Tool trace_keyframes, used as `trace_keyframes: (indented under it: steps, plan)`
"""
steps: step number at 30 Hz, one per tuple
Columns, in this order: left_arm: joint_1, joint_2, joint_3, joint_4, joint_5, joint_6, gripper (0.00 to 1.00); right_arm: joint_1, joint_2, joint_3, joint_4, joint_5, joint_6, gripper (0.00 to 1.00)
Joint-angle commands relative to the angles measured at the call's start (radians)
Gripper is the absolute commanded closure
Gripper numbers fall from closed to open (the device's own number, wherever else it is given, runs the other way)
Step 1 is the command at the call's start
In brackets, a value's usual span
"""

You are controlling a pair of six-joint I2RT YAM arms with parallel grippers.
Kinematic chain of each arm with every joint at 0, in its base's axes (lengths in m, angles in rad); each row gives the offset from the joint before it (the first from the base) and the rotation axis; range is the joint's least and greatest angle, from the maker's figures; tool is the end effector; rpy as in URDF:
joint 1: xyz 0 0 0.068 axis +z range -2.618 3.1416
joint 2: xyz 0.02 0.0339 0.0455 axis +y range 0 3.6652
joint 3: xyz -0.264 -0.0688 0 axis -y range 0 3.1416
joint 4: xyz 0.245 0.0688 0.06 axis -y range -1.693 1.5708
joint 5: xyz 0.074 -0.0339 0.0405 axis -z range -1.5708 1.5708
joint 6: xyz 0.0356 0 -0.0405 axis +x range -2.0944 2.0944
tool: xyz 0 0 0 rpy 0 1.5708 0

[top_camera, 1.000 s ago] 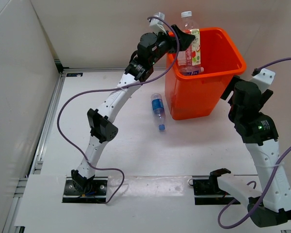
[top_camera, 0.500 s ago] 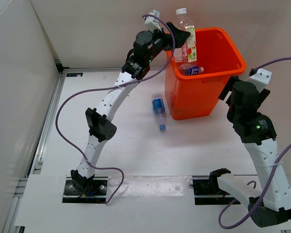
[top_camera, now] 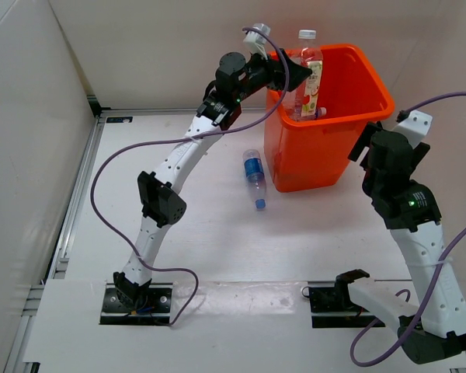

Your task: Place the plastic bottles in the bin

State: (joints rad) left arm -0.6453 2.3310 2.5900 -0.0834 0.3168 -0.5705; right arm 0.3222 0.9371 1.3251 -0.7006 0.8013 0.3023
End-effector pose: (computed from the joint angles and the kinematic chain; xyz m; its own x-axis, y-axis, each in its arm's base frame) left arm 0.4164 -0.3273 0.4444 -0.3235 -0.3988 -0.8581 0.7626 0.4269 -0.4859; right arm 0.1615 0.0270 0.4441 -0.1511 0.1680 -0.9742 0.4954 0.8656 0.0724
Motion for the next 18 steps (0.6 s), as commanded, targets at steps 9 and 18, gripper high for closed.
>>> trace_keyframes:
  steps: [9,18]
  plan:
    - [0.003,-0.055,0.010,-0.079,0.088,0.205,0.00,0.037,-0.020,-0.032,0.076,0.022,-0.040,0.10]
    - [0.009,-0.005,0.041,-0.050,0.214,0.093,0.00,0.034,-0.027,-0.047,0.087,0.038,-0.052,0.10]
